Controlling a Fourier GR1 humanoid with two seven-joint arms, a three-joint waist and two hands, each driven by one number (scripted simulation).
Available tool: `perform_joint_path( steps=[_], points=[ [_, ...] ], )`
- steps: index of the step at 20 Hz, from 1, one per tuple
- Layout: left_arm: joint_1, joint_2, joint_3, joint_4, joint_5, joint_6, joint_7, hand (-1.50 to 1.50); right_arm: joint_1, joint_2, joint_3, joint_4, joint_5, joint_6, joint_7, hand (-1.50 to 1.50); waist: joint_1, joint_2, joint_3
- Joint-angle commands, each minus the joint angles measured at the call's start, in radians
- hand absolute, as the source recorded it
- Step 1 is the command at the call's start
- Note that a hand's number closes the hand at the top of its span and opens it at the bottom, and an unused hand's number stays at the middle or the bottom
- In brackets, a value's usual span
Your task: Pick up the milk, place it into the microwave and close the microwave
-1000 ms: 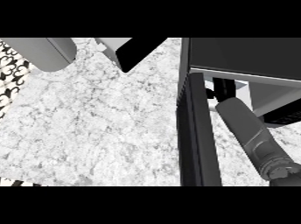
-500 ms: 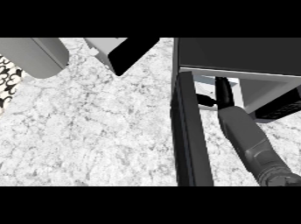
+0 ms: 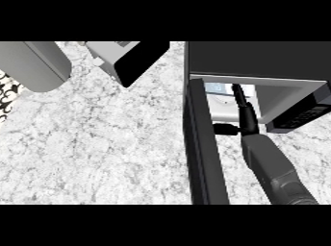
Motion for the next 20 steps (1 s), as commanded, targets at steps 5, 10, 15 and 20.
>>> perform_joint_path(
  steps=[5, 10, 15, 20],
  points=[
    [-0.033, -0.027, -0.022, -0.059, -0.025, 0.072, 0.093, -1.50, 0.123, -0.049, -0.008, -0.012, -0.024, 0.200, -0.117, -1.50, -0.036, -0.003, 0.002],
    [0.047, 0.013, -0.077, -0.033, -0.087, 0.058, 0.040, -1.50, 0.211, -0.090, 0.026, -0.058, -0.024, 0.372, -0.114, -1.50, -0.055, -0.017, -0.001],
    [-0.066, -0.029, -0.099, 0.057, -0.105, 0.058, 0.110, -1.50, 0.301, -0.102, 0.057, -0.132, -0.017, 0.360, -0.127, -1.50, -0.062, -0.017, -0.002],
    [-0.150, -0.089, -0.132, 0.068, -0.120, 0.079, 0.175, -1.50, 0.460, -0.143, 0.054, -0.208, -0.048, 0.401, -0.172, -1.50, -0.071, -0.016, -0.001]
  ],
)
